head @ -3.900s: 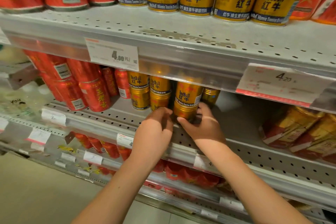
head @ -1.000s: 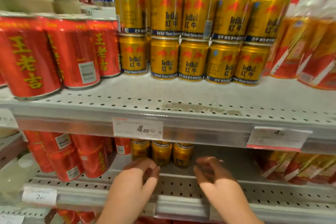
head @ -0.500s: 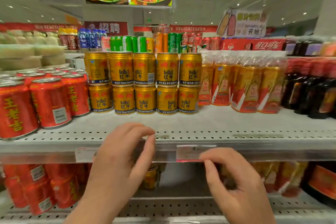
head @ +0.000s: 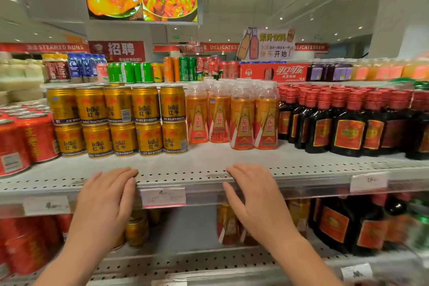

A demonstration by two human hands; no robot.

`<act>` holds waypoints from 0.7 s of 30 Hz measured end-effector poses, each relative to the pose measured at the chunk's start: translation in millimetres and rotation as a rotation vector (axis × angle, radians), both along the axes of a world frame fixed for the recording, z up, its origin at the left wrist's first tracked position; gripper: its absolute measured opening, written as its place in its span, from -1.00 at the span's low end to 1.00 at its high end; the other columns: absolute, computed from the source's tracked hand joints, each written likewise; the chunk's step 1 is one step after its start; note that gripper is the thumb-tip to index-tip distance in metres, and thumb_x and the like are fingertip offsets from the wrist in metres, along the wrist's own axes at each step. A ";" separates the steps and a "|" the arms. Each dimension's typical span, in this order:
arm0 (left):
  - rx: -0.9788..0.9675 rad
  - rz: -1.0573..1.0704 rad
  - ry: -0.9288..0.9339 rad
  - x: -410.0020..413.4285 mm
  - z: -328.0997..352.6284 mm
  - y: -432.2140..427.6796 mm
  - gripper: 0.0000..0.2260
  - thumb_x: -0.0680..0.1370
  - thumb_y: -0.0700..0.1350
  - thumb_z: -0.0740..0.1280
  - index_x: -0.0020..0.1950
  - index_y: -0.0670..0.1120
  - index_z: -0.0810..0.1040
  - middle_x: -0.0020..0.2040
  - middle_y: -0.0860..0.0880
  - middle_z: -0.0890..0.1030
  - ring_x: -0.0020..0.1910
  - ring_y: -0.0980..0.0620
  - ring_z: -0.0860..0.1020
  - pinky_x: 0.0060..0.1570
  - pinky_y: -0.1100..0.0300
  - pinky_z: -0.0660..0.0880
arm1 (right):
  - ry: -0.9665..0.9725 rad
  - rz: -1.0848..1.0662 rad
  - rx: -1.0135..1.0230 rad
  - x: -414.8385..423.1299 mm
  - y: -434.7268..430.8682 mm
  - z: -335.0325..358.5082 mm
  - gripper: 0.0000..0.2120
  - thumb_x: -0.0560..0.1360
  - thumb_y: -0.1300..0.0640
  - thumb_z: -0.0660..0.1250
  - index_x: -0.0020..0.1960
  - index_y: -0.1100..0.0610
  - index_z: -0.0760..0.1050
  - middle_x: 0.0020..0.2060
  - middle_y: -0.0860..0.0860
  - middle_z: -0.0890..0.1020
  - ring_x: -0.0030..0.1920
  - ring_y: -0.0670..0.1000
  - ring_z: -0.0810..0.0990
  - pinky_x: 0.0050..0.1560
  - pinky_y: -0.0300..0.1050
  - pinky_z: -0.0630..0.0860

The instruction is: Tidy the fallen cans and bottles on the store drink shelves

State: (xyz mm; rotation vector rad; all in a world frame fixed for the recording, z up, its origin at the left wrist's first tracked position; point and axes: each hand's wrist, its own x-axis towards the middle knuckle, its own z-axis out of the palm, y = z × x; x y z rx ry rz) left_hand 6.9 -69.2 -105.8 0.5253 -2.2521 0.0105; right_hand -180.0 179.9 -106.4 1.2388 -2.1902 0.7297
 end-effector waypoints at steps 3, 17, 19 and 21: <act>0.034 0.019 -0.072 2.9 0.8 -1.0 -0.48 0.68 0.11 -0.05 0.32 -0.08 0.61 0.28 -0.02 0.63 0.32 -0.11 0.53 0.44 -0.17 0.25 | 0.009 0.011 -0.021 -1.7 9.3 -4.4 -0.59 0.66 -0.12 0.15 0.42 0.02 0.46 0.34 -0.11 0.51 0.40 -0.10 0.38 0.55 -0.14 0.07; 0.371 -0.167 0.039 28.0 15.9 3.9 -0.71 0.68 0.08 0.23 0.33 0.01 0.57 0.23 0.08 0.61 0.26 0.07 0.49 0.31 0.01 0.41 | -0.105 -0.156 -0.099 17.3 29.6 -5.6 -0.60 0.64 0.04 0.21 0.45 0.09 0.42 0.41 -0.02 0.47 0.47 -0.03 0.33 0.56 -0.02 0.13; 0.387 -0.221 0.132 46.8 11.7 11.4 -0.76 0.67 0.04 0.27 0.28 0.03 0.58 0.19 0.13 0.60 0.21 0.16 0.51 0.20 0.17 0.41 | -0.161 -0.168 -0.170 37.7 27.0 -6.9 -0.60 0.63 0.04 0.22 0.45 0.08 0.42 0.44 -0.01 0.43 0.49 -0.01 0.29 0.53 0.04 0.21; 0.392 -0.246 0.188 72.8 -7.7 25.8 -0.81 0.66 0.00 0.29 0.24 0.05 0.59 0.15 0.18 0.59 0.17 0.24 0.51 0.15 0.36 0.37 | -0.217 -0.156 -0.223 67.2 26.9 -22.4 -0.61 0.62 0.05 0.25 0.44 0.05 0.43 0.44 -0.02 0.42 0.49 -0.02 0.28 0.51 0.05 0.26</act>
